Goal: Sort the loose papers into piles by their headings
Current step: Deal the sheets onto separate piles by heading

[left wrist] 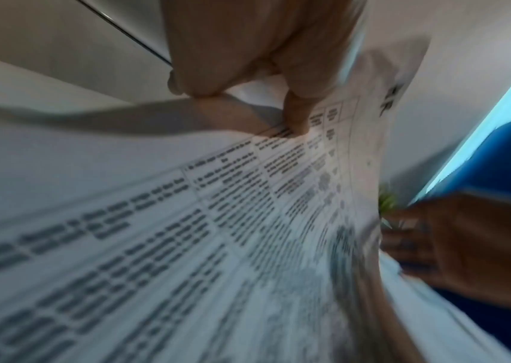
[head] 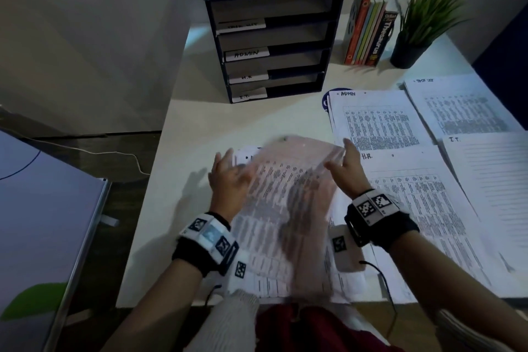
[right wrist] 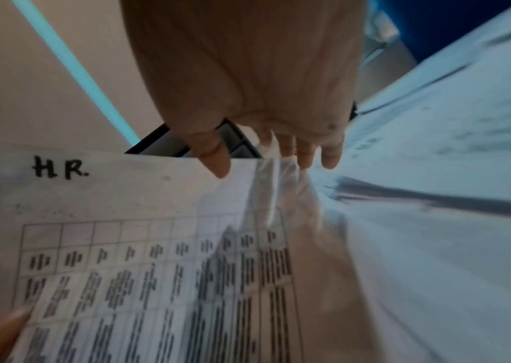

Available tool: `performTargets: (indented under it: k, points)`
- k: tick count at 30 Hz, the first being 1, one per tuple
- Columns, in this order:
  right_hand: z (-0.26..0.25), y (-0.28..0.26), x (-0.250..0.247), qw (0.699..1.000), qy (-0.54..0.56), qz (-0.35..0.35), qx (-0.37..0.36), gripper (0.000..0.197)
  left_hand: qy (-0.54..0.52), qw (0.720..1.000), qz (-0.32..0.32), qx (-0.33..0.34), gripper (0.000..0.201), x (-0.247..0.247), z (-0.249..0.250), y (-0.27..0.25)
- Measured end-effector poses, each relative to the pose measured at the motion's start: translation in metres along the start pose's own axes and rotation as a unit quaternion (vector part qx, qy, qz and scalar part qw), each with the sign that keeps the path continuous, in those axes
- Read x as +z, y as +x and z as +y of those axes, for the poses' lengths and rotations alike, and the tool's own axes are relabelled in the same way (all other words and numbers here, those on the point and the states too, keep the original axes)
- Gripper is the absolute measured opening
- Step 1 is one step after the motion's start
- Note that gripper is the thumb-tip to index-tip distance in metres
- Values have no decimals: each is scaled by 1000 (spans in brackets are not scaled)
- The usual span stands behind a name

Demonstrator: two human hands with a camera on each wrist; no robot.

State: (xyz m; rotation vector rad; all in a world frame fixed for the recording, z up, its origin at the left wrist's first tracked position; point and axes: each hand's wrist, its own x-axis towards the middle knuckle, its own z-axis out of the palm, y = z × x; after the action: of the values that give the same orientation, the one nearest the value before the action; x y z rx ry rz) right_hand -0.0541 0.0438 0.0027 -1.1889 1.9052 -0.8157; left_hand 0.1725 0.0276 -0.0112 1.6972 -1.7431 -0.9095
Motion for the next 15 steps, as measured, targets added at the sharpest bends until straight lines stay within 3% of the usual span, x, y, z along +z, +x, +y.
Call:
performTargets:
  k: [3,5,7,11,15]
  points:
    - [7,-8,-1,987,160,-4,26,69,-180,983,33,-33,14,-23,26,-3]
    - [5,-15,-7,974,221,-45,36,58,-272,960,44,-48,11,-35,47,-7]
    - [3,-22,-21,972,230,-38,-1,35,-320,945,50,-40,13,-36,66,-11]
    - [7,-28,-78,981,154,106,-46,30,-297,953,61,-28,19,0,98,-7]
    - [37,-32,-136,978,-11,208,-10,27,-185,982,-11,-46,16,68,117,-12]
